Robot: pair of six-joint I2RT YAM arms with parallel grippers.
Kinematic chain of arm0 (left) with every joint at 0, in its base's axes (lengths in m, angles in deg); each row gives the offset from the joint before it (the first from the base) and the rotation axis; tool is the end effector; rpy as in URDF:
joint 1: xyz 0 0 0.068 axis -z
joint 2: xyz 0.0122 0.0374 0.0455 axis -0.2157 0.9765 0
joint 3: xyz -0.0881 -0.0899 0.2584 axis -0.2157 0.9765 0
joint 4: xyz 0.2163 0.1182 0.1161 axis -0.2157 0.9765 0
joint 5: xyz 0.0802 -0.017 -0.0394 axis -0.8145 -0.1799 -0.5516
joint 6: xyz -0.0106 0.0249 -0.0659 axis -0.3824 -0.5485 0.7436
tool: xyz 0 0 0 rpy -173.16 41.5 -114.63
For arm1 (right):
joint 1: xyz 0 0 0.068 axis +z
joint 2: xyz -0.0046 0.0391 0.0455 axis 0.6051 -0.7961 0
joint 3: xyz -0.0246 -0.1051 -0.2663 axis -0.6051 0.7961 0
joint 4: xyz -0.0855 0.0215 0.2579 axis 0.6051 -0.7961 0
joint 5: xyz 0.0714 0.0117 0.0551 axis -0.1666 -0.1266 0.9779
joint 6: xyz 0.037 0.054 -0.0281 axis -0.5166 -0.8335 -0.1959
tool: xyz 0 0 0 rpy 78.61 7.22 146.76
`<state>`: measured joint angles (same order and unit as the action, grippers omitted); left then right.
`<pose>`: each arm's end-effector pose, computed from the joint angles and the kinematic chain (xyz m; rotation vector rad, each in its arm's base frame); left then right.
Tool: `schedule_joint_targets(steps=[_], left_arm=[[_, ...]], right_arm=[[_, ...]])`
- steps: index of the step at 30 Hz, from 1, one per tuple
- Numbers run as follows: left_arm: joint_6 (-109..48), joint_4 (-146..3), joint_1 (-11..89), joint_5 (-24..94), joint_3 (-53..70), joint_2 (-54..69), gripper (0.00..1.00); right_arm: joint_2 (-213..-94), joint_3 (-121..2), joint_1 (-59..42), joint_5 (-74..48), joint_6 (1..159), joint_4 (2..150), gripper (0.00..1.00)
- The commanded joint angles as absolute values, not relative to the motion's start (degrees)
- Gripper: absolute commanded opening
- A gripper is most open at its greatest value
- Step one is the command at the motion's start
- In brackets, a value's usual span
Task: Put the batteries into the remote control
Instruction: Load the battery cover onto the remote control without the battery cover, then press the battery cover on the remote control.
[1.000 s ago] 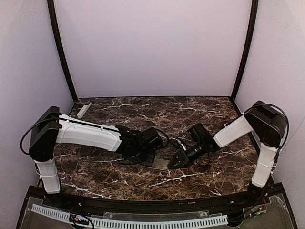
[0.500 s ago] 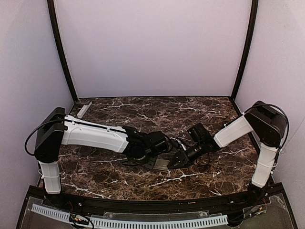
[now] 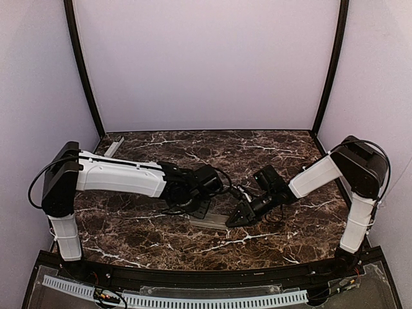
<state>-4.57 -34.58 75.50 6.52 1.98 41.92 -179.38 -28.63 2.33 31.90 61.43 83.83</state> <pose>0.2077 -0.3633 0.1781 0.4769 2.5581 -0.1287 0.2305 0.2509 0.0929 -0.7442 2.6120 1.5716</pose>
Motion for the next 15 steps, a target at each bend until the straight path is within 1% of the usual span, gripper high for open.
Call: schedule_joint_targets(steps=[1, 12, 15], left_arm=[[-6.7, -36.8, 75.0, 8.4, 3.6, 40.2, 0.36], [-7.5, -36.0, 74.9, 11.4, 6.6, 43.2, 0.36], [-9.8, -34.9, 74.3, 10.8, 4.8, 42.7, 0.4]], right_arm=[[-179.1, -29.0, 1.6, 29.3, 62.7, 82.4, 0.38], [-178.5, -28.6, 0.1, 29.5, 63.6, 81.8, 0.4], [-177.3, -28.5, -0.9, 29.2, 64.3, 81.1, 0.42]])
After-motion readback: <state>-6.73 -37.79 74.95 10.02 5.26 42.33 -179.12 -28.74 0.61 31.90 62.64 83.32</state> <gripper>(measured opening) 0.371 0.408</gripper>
